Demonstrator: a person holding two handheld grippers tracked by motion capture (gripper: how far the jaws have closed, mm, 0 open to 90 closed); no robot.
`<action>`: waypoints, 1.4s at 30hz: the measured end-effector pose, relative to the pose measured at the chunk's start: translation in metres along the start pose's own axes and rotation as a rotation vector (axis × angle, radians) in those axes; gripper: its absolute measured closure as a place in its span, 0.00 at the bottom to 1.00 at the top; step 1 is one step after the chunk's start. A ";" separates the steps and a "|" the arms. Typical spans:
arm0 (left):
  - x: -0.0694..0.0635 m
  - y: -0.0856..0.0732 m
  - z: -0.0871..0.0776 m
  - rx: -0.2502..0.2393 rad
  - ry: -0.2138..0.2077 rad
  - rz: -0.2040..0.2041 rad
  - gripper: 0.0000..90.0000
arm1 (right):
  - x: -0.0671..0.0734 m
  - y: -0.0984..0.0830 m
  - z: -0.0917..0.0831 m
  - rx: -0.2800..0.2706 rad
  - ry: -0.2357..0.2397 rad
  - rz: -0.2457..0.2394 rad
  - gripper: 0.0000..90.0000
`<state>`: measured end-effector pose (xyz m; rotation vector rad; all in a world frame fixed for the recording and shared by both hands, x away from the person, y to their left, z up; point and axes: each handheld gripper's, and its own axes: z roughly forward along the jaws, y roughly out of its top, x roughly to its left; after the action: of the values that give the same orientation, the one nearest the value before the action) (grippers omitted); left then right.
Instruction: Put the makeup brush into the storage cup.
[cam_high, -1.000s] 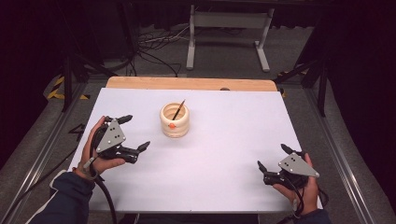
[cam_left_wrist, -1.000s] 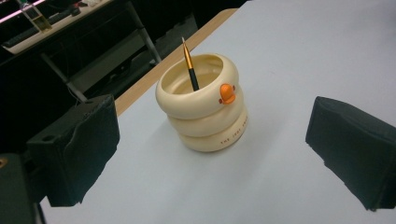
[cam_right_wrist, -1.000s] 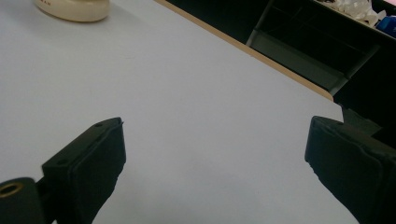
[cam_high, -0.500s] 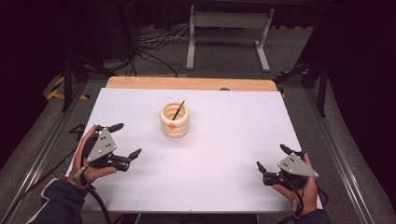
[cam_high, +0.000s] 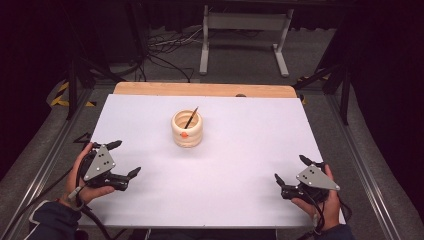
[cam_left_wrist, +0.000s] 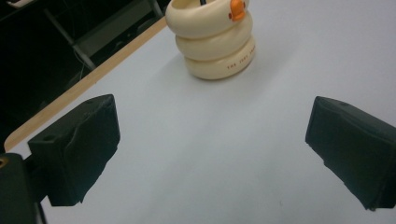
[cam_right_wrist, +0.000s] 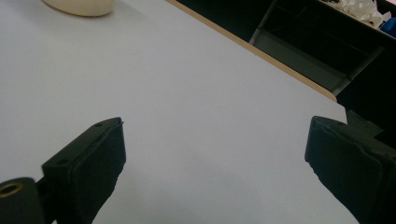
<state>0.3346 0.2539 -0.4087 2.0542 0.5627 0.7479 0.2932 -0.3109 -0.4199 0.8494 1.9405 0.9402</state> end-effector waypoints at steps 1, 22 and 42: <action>0.000 -0.004 -0.001 0.006 -0.001 -0.007 0.04 | 0.000 0.000 0.000 0.000 0.000 0.001 0.06; 0.006 -0.061 -0.018 0.073 0.042 -0.180 0.05 | 0.002 -0.002 0.003 0.009 0.019 -0.007 0.06; 0.002 -0.057 -0.020 0.047 0.030 -0.178 0.06 | 0.006 0.001 0.005 0.009 0.028 -0.023 0.06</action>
<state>0.3158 0.2968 -0.4469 2.0073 0.7759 0.6661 0.2951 -0.3038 -0.4235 0.8213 1.9757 0.9342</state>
